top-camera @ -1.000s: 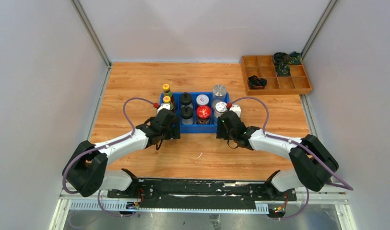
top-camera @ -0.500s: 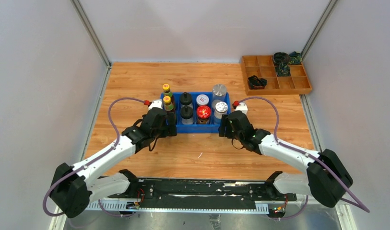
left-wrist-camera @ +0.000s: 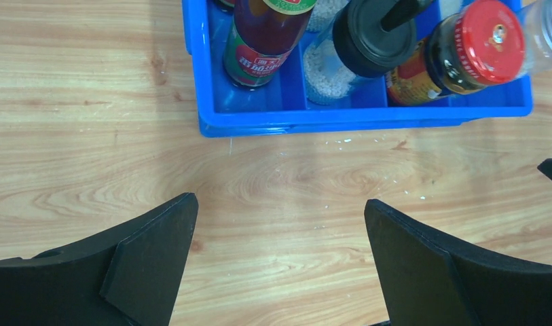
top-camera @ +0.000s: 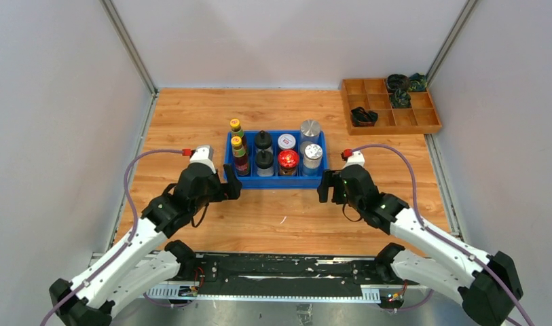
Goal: Organize the condiment bottles
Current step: Reset both arms
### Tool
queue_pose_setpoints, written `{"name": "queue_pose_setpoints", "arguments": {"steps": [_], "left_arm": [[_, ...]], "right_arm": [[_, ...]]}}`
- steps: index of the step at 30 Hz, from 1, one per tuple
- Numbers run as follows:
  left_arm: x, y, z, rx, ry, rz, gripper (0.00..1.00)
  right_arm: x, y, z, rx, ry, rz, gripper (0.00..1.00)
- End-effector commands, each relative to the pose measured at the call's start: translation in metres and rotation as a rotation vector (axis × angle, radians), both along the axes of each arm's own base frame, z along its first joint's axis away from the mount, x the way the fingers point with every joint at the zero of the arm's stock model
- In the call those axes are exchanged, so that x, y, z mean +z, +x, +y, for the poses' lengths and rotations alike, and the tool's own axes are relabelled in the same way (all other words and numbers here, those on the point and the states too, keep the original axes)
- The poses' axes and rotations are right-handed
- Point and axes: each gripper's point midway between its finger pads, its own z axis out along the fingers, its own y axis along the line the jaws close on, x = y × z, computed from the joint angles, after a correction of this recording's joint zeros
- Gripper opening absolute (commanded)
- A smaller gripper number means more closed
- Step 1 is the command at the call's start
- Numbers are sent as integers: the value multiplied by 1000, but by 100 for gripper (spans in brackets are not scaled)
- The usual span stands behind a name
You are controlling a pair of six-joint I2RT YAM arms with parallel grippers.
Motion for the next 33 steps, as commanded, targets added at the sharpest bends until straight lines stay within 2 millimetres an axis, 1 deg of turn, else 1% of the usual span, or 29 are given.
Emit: {"name": "queue_pose_setpoints", "arguments": {"steps": [1,2,3,10,13,19,24,27,30,33], "left_arm": [[2,-17,10,-15,-3,2,100],[6,-19,10,-23,-12,-7,100],[9,-21,10,-30,-20,-15,100],[25,-35,8,-81,-80,-53,100],[33,-40,8,-86,-116,-83,100],[55,-48,13,-94,-174,-170,100],[72,-54,20,-90,-211,-249,100],[81,-56,25,-82,-227,-295,100],[89,-58,29,-75,-234,-333,100],[91,-59,31,-71,-229,-346,100]], "right_arm": [[-5,-17,-17,12,-34,26,96],[-3,-19,-18,13,-27,23,99],[-1,-21,-20,10,-21,16,100],[6,-36,-32,12,-21,17,100],[13,-39,-38,-6,2,-20,100],[42,-44,-54,-54,71,-137,100],[68,-51,-70,-79,93,-221,100],[74,-55,-76,-101,113,-247,100],[75,-55,-81,-125,122,-258,100],[74,-55,-81,-126,121,-256,100]]}}
